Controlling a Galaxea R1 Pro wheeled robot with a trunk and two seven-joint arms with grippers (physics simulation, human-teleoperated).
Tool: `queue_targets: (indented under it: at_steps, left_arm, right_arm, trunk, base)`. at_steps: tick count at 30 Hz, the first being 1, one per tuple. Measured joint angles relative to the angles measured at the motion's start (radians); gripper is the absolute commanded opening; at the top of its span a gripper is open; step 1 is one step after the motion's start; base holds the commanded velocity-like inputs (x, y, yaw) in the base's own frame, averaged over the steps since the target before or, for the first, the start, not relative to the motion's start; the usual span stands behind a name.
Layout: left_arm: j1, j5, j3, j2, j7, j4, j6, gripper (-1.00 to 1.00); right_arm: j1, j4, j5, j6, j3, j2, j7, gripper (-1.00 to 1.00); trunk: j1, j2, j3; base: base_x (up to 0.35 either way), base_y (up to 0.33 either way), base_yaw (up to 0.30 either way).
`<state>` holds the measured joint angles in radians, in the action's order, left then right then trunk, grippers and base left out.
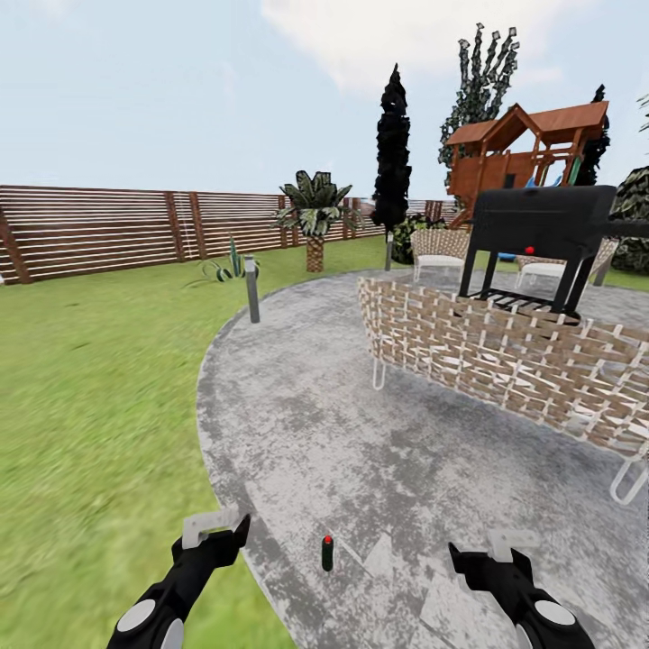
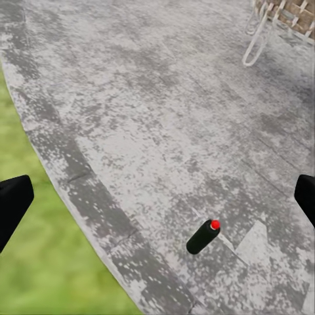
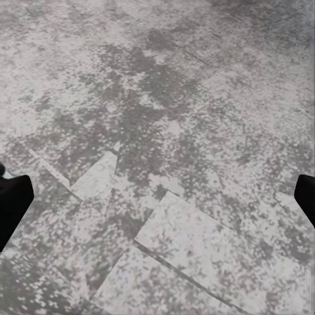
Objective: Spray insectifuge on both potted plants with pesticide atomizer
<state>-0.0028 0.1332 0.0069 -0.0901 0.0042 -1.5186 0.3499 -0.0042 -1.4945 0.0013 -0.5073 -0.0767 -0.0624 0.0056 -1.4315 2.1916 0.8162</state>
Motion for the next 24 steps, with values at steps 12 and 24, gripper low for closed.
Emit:
queue_targets:
  at_steps: [12,24]
  left_arm:
    - [0.0,0.0,0.0,0.0,0.0,0.0,0.0,1.0]
    - [0.0,0.0,0.0,0.0,0.0,0.0,0.0,1.0]
  right_arm:
    - [0.0,0.0,0.0,0.0,0.0,0.0,0.0,1.0]
    - [0.0,0.0,0.0,0.0,0.0,0.0,0.0,1.0]
  trunk:
    - [0.0,0.0,0.0]
    - [0.0,0.0,0.0]
  base:
    - [0.0,-0.061,0.001]
    - [0.0,-0.03,0.0]
